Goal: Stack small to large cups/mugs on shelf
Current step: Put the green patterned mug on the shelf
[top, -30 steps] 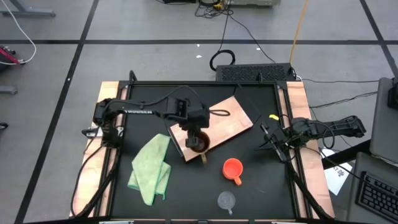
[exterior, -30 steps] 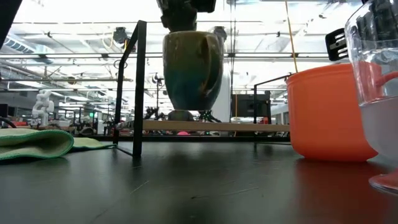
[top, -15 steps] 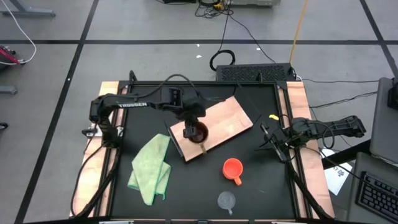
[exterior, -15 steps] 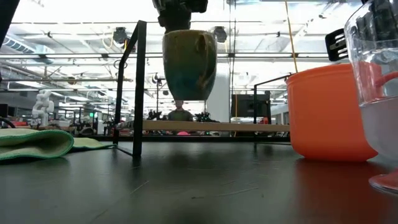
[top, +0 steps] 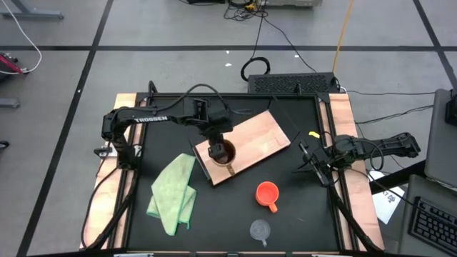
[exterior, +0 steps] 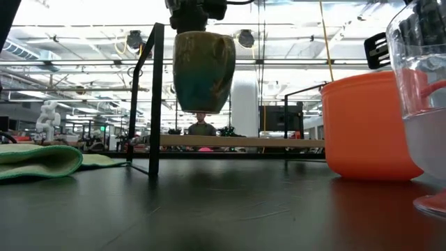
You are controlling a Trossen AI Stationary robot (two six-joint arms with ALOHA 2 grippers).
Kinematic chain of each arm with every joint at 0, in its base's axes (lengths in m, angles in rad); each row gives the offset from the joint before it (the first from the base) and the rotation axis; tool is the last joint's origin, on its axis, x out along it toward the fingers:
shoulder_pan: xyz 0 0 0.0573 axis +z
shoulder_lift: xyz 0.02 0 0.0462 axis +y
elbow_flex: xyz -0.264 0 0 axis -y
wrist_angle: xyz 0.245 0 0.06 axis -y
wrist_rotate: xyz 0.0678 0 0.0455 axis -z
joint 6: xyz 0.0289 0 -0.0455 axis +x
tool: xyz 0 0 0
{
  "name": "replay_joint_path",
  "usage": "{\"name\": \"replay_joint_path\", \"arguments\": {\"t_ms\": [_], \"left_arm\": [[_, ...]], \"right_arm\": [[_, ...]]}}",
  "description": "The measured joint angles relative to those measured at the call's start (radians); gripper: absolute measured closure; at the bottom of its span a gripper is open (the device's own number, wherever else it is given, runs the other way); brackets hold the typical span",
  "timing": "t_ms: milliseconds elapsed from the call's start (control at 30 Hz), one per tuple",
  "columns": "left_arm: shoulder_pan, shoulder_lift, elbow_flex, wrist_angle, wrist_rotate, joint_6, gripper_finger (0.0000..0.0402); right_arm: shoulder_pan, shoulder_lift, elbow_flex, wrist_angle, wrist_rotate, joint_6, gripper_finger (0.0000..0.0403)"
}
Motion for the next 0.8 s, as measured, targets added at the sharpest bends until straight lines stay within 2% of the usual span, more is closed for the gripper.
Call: {"name": "replay_joint_path", "arguments": {"t_ms": [267, 800], "left_arm": [[-0.018, 0.0, 0.0, 0.006, -0.031, -0.031, 0.0387], [-0.038, 0.001, -0.094, 0.044, -0.055, -0.078, 0.0387]], "right_arm": [[0.0, 0.0, 0.0, 0.0, 0.0, 0.0, 0.0403], [0.0, 0.0, 0.0, 0.0, 0.0, 0.0, 0.0403]]}}
